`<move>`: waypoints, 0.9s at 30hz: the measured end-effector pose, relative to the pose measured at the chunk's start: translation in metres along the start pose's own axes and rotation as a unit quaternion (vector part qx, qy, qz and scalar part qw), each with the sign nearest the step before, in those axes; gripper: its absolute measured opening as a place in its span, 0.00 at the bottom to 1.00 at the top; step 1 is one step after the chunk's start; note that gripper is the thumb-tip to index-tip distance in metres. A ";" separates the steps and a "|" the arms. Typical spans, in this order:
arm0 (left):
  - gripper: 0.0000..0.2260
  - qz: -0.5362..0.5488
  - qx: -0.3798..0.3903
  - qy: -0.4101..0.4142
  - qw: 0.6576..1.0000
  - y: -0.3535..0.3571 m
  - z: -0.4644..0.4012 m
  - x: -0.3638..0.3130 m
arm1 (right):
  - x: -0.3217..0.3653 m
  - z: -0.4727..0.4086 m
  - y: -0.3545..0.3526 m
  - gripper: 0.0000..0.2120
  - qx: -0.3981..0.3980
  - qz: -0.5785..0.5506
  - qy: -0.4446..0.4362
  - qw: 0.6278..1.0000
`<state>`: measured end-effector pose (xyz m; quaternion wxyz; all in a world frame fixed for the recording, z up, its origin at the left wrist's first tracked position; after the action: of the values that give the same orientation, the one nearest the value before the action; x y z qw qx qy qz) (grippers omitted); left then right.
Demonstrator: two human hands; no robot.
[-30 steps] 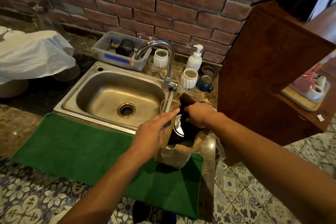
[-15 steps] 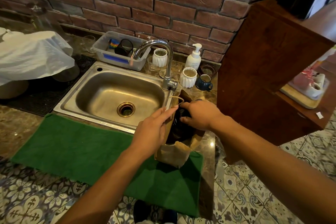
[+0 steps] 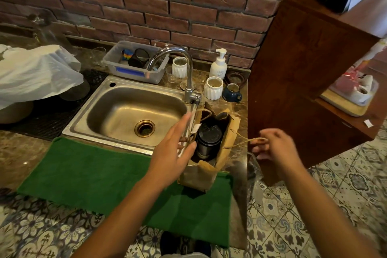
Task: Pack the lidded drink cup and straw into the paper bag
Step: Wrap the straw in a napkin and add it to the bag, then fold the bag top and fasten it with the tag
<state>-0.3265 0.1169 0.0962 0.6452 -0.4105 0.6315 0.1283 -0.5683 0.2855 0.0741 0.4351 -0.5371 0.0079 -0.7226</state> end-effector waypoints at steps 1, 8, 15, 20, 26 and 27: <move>0.36 0.035 -0.014 -0.024 0.999 0.000 0.005 0.003 | -0.012 -0.004 0.013 0.10 0.044 -0.012 0.011 0.999; 0.52 0.038 -0.053 -0.167 0.984 0.026 0.033 0.017 | -0.004 -0.018 0.064 0.11 0.238 -0.048 -0.022 0.970; 0.50 -0.014 -0.051 -0.172 0.984 0.044 0.025 0.008 | 0.022 -0.019 0.083 0.04 0.313 -0.015 -0.074 0.947; 0.52 -0.103 -0.037 -0.128 0.986 0.055 0.022 0.000 | 0.025 -0.013 0.103 0.10 0.353 -0.019 -0.084 0.932; 0.42 -0.085 -0.053 -0.127 0.987 0.044 0.016 0.010 | 0.030 -0.014 0.103 0.12 0.352 0.055 -0.144 0.923; 0.40 -0.069 -0.051 -0.127 0.988 0.040 0.015 0.012 | 0.032 -0.016 0.098 0.11 0.334 0.075 -0.163 0.925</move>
<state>-0.3413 0.1485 0.0687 0.7060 -0.4657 0.5069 0.1664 -0.5214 0.1967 0.0443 0.6378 -0.4689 -0.2644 -0.5509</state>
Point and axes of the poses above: each hand's wrist, its own z-axis away from the middle knuckle, its own y-axis out of the palm, x = y × z, the point moved 7 cm from there along -z, towards the middle knuckle, and after that the axes turned 15 degrees about z, right-handed, at the moved point
